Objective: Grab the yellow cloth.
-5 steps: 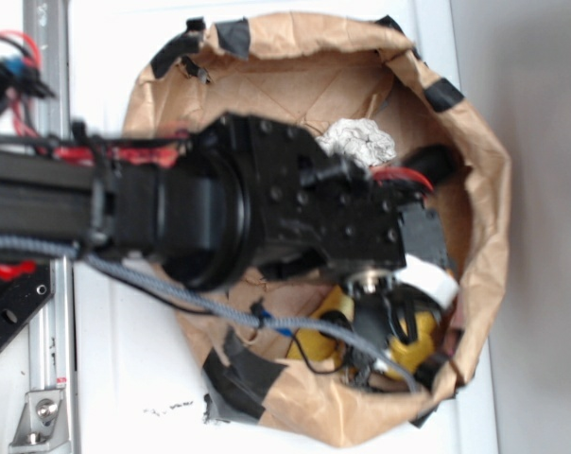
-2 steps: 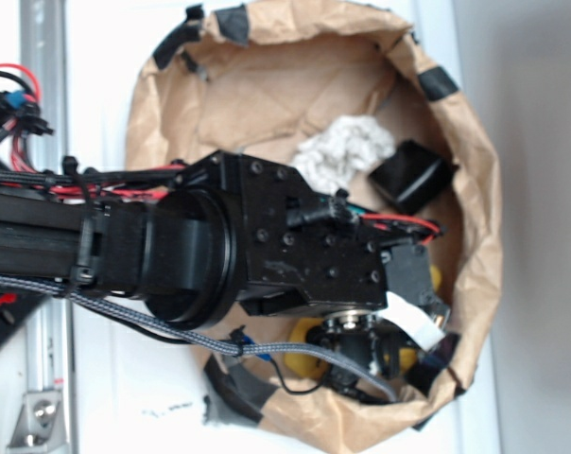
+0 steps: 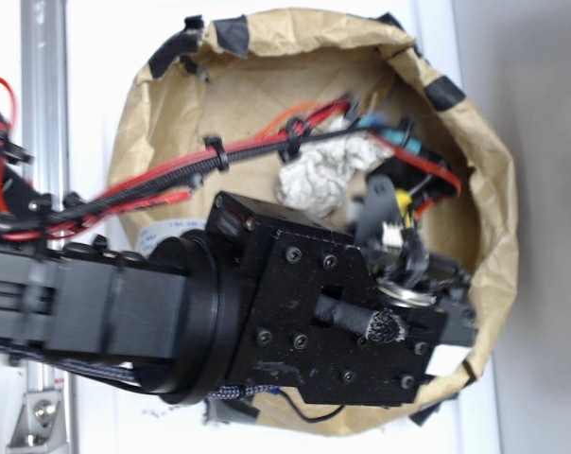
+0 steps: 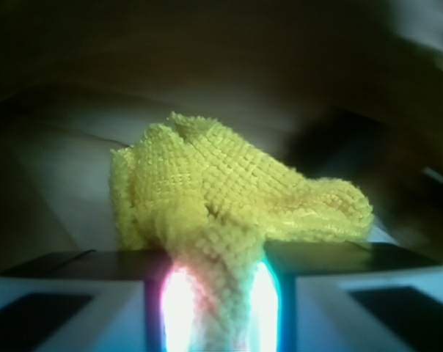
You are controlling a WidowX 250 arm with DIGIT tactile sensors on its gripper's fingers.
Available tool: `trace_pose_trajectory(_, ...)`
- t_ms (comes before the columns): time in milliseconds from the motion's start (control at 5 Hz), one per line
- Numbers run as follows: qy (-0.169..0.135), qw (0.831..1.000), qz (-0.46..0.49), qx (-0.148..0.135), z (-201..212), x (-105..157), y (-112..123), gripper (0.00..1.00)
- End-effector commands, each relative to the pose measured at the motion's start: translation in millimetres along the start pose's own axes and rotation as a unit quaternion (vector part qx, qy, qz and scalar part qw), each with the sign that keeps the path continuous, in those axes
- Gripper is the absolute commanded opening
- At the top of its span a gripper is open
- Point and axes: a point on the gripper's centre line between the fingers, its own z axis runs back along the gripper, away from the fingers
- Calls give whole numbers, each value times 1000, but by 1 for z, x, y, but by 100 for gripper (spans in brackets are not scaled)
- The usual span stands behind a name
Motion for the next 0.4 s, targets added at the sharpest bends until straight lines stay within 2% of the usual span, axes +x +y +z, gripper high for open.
trace_pose_trajectory(0, -13, 977, 212, -25, 86, -30, 52, 0)
trace_pose_trajectory(200, -5, 972, 229, -59, 90, -38, 57, 0)
